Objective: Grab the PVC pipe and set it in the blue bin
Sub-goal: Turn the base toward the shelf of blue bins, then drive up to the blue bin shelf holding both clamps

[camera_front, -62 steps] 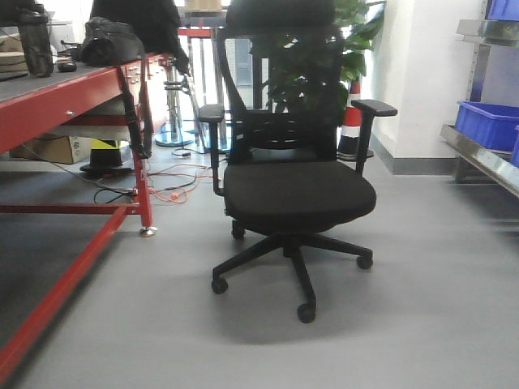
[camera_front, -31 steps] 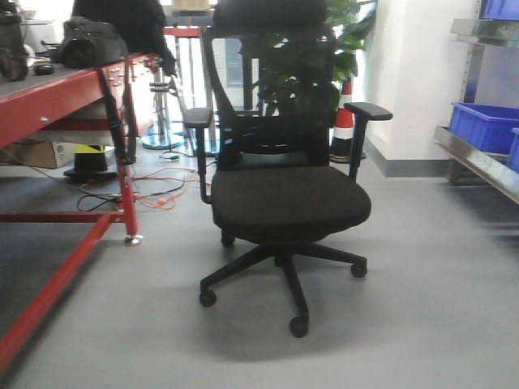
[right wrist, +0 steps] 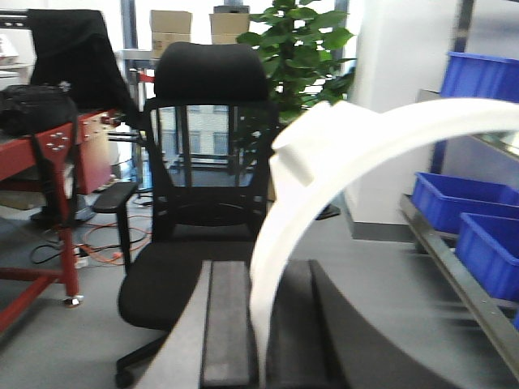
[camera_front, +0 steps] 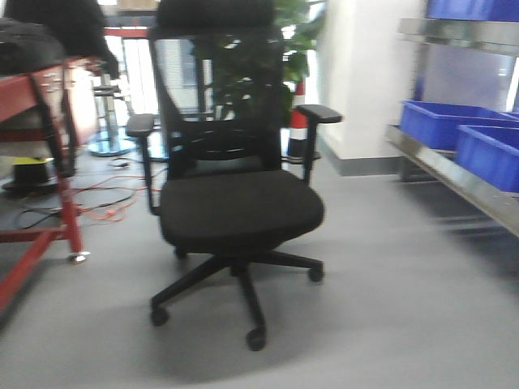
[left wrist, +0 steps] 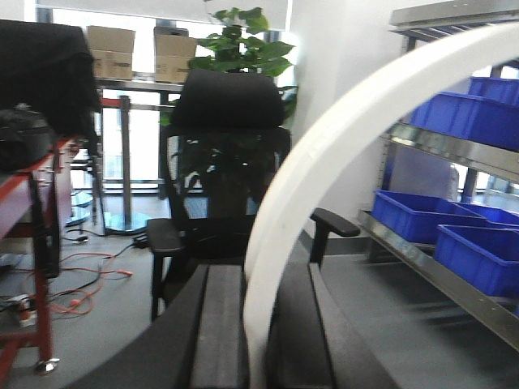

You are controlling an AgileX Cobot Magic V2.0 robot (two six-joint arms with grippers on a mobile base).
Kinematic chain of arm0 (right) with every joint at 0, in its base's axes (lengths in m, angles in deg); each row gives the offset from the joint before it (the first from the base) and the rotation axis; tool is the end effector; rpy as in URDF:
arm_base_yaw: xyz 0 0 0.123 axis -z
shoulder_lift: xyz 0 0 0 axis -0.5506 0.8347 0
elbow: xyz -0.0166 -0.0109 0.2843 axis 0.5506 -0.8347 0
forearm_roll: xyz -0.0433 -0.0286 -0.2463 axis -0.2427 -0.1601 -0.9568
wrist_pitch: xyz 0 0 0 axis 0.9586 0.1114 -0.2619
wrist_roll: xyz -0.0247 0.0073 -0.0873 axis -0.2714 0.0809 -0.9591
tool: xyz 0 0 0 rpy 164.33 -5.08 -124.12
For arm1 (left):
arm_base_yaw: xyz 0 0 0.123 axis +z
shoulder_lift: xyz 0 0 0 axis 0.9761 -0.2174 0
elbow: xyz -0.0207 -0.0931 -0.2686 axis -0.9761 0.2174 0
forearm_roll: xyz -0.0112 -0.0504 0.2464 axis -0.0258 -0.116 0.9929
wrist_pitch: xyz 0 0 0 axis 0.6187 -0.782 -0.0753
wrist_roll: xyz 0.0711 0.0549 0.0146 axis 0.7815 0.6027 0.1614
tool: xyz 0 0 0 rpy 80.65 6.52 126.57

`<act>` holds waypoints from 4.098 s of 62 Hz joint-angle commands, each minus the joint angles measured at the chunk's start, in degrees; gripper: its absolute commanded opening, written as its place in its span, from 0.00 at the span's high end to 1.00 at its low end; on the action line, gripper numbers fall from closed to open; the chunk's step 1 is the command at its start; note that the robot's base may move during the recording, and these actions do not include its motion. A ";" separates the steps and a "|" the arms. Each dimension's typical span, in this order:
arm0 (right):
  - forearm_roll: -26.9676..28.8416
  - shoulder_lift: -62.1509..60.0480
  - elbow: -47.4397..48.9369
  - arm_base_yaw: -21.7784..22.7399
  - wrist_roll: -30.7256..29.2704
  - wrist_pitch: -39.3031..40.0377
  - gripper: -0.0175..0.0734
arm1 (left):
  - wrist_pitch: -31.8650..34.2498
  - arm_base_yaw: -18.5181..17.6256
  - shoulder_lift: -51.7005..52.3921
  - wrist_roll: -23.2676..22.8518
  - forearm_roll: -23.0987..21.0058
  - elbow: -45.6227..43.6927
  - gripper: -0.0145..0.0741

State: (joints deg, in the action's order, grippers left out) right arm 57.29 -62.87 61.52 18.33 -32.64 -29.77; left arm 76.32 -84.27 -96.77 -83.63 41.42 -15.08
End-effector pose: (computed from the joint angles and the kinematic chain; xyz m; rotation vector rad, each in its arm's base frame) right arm 0.0601 0.0131 0.3340 -0.1595 1.5351 0.2013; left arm 0.0710 -0.0080 0.3447 0.0505 1.4755 -0.1278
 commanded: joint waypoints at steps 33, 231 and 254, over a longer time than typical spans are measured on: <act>-0.30 -0.16 -0.05 -0.18 -0.50 0.85 0.99 | 1.66 -0.20 0.36 -0.16 -0.45 -0.07 0.96; -0.30 -0.16 -0.05 -0.18 -0.50 0.85 0.99 | 1.66 -0.20 0.36 -0.16 -0.45 -0.07 0.96; -0.30 -0.16 -0.05 -0.18 -0.50 0.85 0.99 | 1.66 -0.20 0.36 -0.16 -0.45 -0.07 0.96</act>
State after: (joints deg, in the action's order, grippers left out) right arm 57.29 -62.87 61.52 18.33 -32.64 -29.88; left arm 76.32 -84.27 -96.77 -83.63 41.42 -15.08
